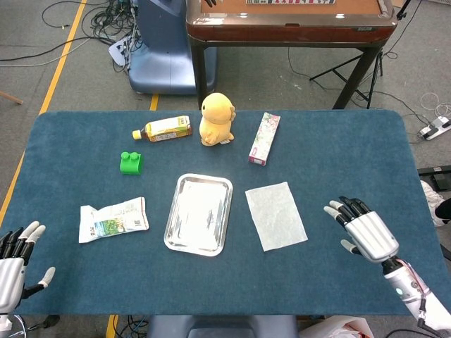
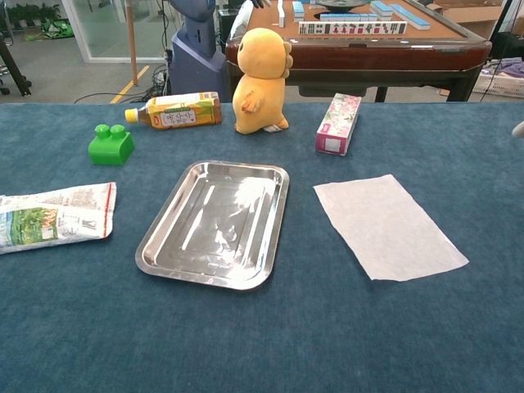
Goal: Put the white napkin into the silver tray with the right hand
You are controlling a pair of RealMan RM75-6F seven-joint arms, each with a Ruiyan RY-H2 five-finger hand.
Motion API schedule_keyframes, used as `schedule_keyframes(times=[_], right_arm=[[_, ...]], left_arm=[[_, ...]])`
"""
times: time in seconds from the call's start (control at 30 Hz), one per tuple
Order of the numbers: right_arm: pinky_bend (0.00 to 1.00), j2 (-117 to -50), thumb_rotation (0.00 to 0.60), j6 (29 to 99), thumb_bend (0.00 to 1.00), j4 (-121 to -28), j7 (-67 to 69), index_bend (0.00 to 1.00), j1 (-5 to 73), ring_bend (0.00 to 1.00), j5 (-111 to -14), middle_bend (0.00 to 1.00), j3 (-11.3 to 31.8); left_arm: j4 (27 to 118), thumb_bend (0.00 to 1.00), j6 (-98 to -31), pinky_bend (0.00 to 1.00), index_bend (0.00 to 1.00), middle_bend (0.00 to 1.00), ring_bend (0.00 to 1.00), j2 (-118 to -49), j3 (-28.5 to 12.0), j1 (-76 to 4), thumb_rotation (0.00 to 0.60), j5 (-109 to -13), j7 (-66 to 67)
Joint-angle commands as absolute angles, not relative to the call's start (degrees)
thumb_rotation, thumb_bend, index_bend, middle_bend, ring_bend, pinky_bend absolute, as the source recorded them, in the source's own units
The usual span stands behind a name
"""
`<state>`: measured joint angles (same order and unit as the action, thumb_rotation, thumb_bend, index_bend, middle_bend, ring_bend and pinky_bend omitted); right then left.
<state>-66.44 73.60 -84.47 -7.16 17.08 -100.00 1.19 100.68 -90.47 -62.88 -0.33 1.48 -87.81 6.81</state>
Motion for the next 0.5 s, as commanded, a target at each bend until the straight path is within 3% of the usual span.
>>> schedule_keyframes(times=[0.03,0.5], right_arm=[[0.22,-70.47,0.600,70.90,0.07,-80.17,-5.64,0.26,19.76,0.12,-99.76,0.22,1.65],[0.22,-80.56,0.600,67.73,0.07,-66.65,-3.01,0.30,25.22,0.12,-102.08,0.24,-0.57]], left_arm=[[100.63,0.25,-90.66,0.00,0.12,0.08,0.03,-62.88,-0.35,1.66,0.600,-87.62,6.73],[100.64,0.25,-91.58,0.00,0.12,0.08,0.03,-62.61,-0.01,2.51,0.600,-87.78,6.45]])
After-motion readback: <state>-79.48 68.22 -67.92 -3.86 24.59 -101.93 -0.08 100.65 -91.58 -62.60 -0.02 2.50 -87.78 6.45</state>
